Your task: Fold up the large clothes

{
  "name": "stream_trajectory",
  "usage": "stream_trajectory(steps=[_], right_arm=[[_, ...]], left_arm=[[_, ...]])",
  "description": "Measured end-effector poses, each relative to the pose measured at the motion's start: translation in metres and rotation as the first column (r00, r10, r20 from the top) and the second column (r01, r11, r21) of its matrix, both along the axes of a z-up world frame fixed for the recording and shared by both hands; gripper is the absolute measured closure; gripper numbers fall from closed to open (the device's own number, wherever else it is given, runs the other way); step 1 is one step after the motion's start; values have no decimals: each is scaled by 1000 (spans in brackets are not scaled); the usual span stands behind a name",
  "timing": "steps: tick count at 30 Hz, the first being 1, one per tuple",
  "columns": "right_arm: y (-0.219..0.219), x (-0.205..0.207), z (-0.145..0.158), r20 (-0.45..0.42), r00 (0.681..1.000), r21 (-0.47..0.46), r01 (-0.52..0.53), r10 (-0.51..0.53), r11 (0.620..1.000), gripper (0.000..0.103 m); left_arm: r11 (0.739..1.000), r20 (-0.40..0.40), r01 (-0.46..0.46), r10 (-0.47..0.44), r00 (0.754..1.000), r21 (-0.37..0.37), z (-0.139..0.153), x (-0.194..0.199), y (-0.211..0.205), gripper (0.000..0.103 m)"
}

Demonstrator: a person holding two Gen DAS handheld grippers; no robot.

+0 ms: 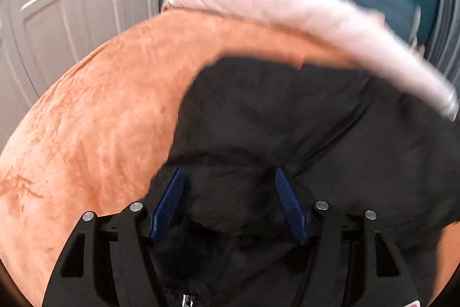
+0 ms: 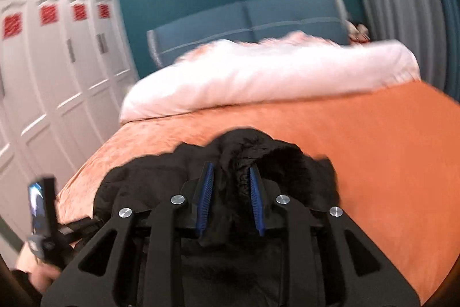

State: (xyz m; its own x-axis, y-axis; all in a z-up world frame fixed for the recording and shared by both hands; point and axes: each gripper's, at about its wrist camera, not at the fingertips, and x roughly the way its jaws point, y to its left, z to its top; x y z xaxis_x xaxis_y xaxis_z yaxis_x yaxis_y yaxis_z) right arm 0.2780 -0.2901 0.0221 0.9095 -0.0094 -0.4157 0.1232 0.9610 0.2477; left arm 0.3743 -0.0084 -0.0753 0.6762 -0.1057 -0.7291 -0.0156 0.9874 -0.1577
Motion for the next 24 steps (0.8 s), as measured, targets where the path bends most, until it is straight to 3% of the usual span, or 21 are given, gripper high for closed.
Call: stream_trajectory(steps=[3, 6, 8, 10, 12, 14, 18, 21, 24], right_arm=[[-1, 3, 12, 9, 998, -59, 69, -68, 996, 78], [-34, -26, 20, 54, 970, 9, 237, -238, 971, 78], [-52, -39, 28, 96, 951, 55, 290, -294, 955, 78], [-42, -29, 32, 97, 975, 72, 194, -200, 978, 78], [-20, 6, 21, 43, 998, 5, 54, -54, 999, 78], [-9, 36, 0, -32, 999, -8, -8, 7, 1000, 79], [-11, 81, -70, -223, 975, -14, -21, 18, 1000, 81], [-6, 80, -100, -227, 973, -8, -33, 30, 999, 82], [-8, 79, -110, -229, 973, 21, -37, 41, 999, 82]], left_arm=[[1000, 98, -16, 18, 995, -27, 43, -2, 11, 40], [1000, 148, -11, 13, 989, -17, 65, 8, 15, 39], [1000, 144, -23, 21, 989, 10, 66, 18, 13, 39], [1000, 118, -24, 23, 993, 14, 57, 27, 9, 39], [1000, 76, -22, 21, 997, 16, 41, 36, 3, 39], [1000, 26, -21, 20, 999, 18, 19, 44, -4, 39], [998, -7, -14, 15, 1000, 64, -16, 50, -16, 33], [996, 36, -6, 3, 999, 89, -31, 48, -20, 26], [997, 27, -6, 4, 1000, 74, -43, 51, -18, 22]])
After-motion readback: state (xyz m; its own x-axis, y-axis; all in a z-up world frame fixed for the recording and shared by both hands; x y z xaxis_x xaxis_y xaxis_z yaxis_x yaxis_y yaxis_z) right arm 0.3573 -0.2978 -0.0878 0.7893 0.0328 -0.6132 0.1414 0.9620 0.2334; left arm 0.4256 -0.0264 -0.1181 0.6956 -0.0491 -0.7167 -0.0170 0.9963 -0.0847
